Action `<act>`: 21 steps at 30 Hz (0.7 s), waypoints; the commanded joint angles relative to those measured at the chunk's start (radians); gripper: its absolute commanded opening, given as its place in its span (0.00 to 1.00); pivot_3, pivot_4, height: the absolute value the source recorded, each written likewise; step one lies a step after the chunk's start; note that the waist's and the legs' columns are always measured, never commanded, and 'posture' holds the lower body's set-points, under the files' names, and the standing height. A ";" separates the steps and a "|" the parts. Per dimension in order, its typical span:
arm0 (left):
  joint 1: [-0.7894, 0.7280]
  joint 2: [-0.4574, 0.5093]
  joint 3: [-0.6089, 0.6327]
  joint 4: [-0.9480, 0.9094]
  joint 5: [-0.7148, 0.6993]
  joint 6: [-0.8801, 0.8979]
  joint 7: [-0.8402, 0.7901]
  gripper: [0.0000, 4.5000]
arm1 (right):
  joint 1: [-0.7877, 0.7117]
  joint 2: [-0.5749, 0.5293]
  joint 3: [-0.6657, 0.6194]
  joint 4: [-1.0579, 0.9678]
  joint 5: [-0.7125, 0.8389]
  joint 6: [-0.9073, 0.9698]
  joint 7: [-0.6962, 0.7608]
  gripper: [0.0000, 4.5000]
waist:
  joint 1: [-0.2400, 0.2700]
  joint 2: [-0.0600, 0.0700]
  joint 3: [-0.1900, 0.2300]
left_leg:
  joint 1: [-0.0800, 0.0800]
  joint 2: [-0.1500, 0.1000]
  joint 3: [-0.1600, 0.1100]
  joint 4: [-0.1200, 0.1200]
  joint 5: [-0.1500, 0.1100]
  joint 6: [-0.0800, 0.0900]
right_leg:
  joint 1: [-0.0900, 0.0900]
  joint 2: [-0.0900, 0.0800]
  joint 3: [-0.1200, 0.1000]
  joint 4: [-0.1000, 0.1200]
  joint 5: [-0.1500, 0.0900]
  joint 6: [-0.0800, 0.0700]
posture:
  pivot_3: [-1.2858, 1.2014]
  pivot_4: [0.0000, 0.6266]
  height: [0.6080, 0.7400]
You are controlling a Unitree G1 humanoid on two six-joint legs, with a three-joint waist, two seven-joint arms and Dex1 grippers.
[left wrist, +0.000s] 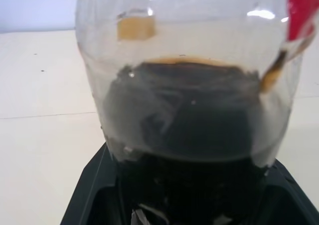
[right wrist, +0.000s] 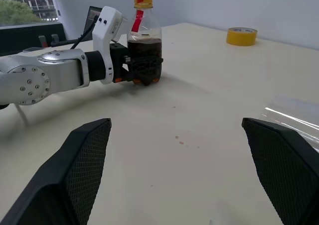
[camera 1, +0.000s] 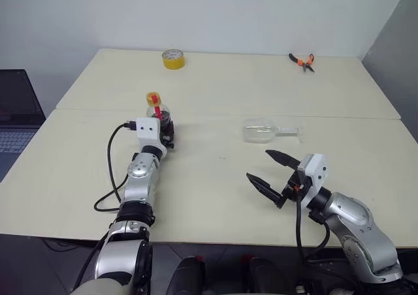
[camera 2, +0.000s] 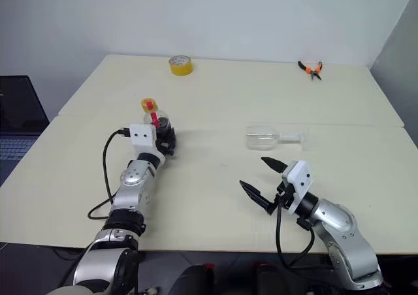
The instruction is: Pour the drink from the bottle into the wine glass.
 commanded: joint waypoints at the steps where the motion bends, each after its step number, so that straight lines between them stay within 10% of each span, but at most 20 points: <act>1: 0.039 0.007 -0.046 -0.192 -0.022 0.016 -0.090 0.44 | -0.005 -0.003 -0.011 -0.051 0.003 -0.013 -0.003 1.00 | 0.000 0.000 0.000 | 0.000 0.000 0.000 0.000 0.000 0.000 | 0.000 0.000 0.000 0.000 0.000 0.000 | 0.52 0.24 1.00; 21: 0.249 0.009 -0.354 -0.637 0.207 0.163 -0.163 0.44 | -0.203 0.013 -0.058 -0.297 0.163 0.432 -0.275 1.00 | 0.000 0.000 0.000 | -0.001 0.000 0.000 0.000 0.000 0.000 | 0.000 0.000 0.001 0.000 0.000 0.000 | 0.52 0.24 1.00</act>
